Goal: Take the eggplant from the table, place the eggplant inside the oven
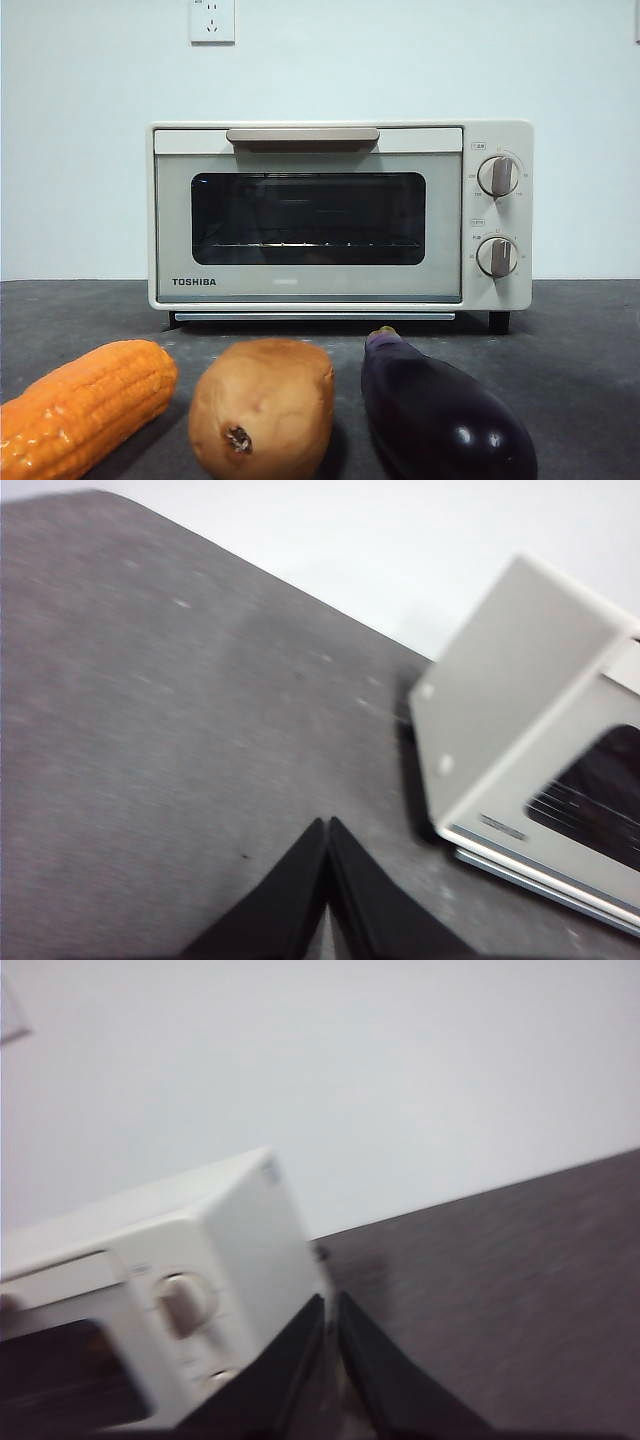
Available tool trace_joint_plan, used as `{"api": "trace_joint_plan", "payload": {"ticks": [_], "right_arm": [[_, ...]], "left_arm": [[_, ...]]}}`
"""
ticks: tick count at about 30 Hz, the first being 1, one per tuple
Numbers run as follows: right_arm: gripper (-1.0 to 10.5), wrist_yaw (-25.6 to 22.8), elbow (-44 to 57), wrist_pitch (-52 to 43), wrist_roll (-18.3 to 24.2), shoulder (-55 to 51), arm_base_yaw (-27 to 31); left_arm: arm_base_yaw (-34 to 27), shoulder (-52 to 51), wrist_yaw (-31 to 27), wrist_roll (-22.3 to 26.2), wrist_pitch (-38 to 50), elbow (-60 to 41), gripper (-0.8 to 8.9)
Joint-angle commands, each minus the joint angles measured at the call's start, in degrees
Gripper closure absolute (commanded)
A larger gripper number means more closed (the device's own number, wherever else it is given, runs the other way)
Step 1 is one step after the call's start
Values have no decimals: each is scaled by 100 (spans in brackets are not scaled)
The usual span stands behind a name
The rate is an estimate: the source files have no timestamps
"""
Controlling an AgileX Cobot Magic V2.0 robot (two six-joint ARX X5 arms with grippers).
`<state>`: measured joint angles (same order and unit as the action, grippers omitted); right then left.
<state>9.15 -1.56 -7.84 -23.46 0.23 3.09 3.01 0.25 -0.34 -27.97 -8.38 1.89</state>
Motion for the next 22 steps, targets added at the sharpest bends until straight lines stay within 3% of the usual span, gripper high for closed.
{"api": "trace_joint_plan", "payload": {"ticks": [1,11,22], "right_arm": [[942,181,-232,321,-623,2,7],[942,297,-1836,2765,-518,555,7],[942,1303,-3746,4662,590,2492,4]], "left_arm": [[-4,31,190,-66,-13,240,810],[-2,1226,927,46,-1084,1602,809],[4,3491,2269,887,-1838,3482,810]]}}
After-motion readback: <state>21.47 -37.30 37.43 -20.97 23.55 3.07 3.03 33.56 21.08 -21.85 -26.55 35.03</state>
